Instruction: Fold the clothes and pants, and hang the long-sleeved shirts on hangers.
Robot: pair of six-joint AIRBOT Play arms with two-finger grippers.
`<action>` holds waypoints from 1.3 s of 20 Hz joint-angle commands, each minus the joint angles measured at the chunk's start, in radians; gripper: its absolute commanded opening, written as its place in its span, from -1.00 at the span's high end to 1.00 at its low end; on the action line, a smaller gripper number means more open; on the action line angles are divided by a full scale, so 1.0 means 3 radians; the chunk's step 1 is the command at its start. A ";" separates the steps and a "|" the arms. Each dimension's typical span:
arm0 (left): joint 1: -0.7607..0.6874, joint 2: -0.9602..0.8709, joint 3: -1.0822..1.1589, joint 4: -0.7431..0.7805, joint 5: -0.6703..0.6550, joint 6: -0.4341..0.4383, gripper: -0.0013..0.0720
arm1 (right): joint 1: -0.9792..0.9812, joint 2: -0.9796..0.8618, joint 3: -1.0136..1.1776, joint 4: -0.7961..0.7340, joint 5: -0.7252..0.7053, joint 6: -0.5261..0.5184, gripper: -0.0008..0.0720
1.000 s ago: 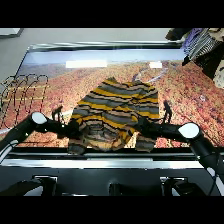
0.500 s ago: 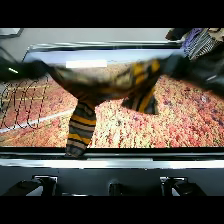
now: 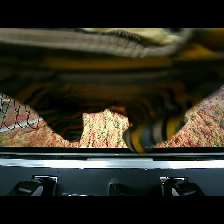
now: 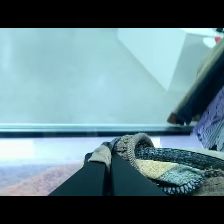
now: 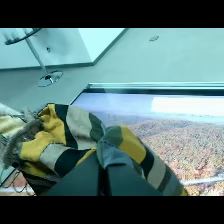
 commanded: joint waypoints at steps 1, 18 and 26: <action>0.0004 0.0249 0.0033 0.0346 -0.0220 -0.0270 0.92 | 0.0001 0.0107 0.0137 -0.0023 0.0177 0.0252 0.90; 0.0001 -0.2893 -0.0917 0.0009 0.1263 -0.0429 0.92 | 0.0003 -0.3501 0.0134 -0.0153 -0.1314 0.0375 0.90; 0.0064 -0.3433 -0.0813 -0.0510 0.0678 -0.0429 0.02 | -0.0137 -0.3966 0.0135 0.0249 -0.0313 -0.0168 -0.12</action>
